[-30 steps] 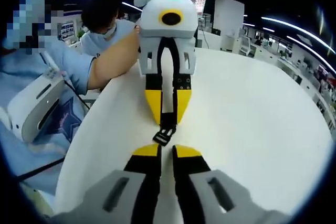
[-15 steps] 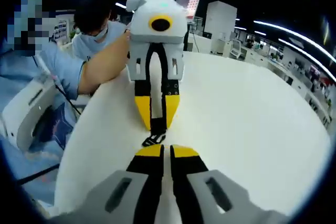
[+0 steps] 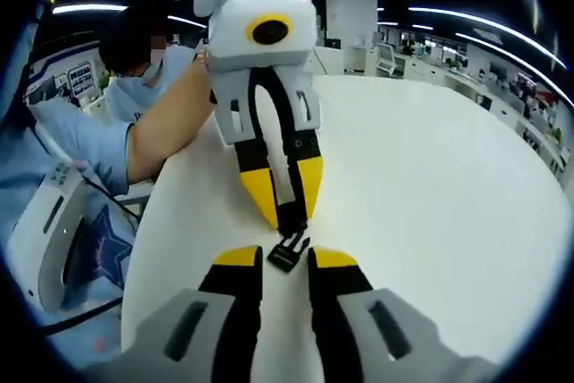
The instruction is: Snap the two parts of the plastic buckle together until the buckle closes and remains connected.
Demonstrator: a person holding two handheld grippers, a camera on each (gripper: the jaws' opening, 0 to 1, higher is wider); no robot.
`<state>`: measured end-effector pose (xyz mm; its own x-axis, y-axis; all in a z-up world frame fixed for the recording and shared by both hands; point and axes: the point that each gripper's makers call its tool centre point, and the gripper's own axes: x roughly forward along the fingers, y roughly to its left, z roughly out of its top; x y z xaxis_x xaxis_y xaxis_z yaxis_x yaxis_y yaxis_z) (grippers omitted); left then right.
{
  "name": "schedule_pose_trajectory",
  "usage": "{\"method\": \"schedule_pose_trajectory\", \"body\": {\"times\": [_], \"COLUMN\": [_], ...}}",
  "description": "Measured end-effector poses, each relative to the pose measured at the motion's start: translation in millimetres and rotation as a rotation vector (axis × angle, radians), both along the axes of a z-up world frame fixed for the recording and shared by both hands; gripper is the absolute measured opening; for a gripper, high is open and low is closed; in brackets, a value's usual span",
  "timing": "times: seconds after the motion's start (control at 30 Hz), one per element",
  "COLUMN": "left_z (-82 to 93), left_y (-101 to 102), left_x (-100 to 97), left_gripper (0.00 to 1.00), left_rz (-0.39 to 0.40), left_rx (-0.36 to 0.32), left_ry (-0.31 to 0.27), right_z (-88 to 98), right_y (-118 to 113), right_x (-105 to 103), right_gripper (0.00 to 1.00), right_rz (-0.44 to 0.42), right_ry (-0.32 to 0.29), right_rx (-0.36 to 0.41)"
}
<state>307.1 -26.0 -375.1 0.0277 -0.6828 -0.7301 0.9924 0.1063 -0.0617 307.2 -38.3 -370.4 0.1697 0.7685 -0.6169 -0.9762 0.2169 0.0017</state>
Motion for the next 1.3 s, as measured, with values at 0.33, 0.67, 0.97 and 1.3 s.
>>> {"method": "schedule_pose_trajectory", "body": {"times": [0.33, 0.67, 0.97, 1.3], "left_z": [-0.9, -0.3, 0.2, 1.6], "left_y": [-0.4, -7.2, -18.2, -18.7], "left_x": [-4.5, -11.5, -15.0, -14.0], "left_gripper": [0.12, 0.12, 0.12, 0.12], "left_rz": [-0.058, -0.107, -0.147, -0.154], "left_rx": [-0.046, -0.081, -0.102, -0.120], "left_ry": [0.007, 0.024, 0.028, 0.021], "right_z": [4.9, 5.4, 6.0, 6.0], "right_y": [-5.3, -10.5, -12.6, -23.3], "right_x": [-7.8, -11.3, -12.5, -4.2], "right_gripper": [0.13, 0.13, 0.12, 0.14], "right_rz": [0.180, 0.288, 0.389, 0.348], "right_ry": [-0.069, -0.060, -0.024, -0.003], "right_rx": [0.018, 0.046, 0.097, 0.114]}}
